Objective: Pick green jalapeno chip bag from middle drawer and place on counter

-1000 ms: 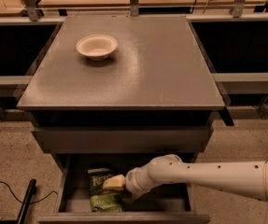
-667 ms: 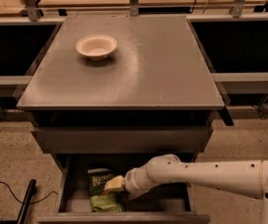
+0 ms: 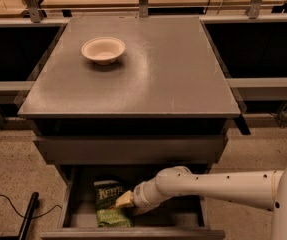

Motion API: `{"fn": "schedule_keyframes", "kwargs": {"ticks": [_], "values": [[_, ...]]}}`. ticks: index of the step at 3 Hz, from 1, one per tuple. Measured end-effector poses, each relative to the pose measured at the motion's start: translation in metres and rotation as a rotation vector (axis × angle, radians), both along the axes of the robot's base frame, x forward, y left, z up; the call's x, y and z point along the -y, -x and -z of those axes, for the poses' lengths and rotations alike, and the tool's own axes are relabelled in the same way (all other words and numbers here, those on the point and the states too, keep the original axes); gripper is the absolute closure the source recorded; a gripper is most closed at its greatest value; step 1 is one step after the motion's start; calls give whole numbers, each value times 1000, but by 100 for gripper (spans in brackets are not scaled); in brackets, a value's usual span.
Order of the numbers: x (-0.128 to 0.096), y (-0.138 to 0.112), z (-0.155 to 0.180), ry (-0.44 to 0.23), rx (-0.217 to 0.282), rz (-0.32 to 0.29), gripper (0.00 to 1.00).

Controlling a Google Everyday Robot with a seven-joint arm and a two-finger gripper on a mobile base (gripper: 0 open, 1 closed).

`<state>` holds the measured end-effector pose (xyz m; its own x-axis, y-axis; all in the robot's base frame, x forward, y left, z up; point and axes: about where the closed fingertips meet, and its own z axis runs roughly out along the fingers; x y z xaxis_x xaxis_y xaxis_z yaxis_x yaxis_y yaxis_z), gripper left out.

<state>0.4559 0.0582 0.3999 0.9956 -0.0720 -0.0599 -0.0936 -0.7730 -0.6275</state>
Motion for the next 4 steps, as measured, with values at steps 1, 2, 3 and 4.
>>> {"fn": "schedule_keyframes", "kwargs": {"ticks": [1, 2, 3, 4], "values": [[0, 1, 6, 6, -10, -4, 49], [0, 2, 12, 12, -22, -6, 51], [-1, 3, 18, 19, -34, -14, 51], [-4, 4, 24, 26, -45, -24, 54]]}}
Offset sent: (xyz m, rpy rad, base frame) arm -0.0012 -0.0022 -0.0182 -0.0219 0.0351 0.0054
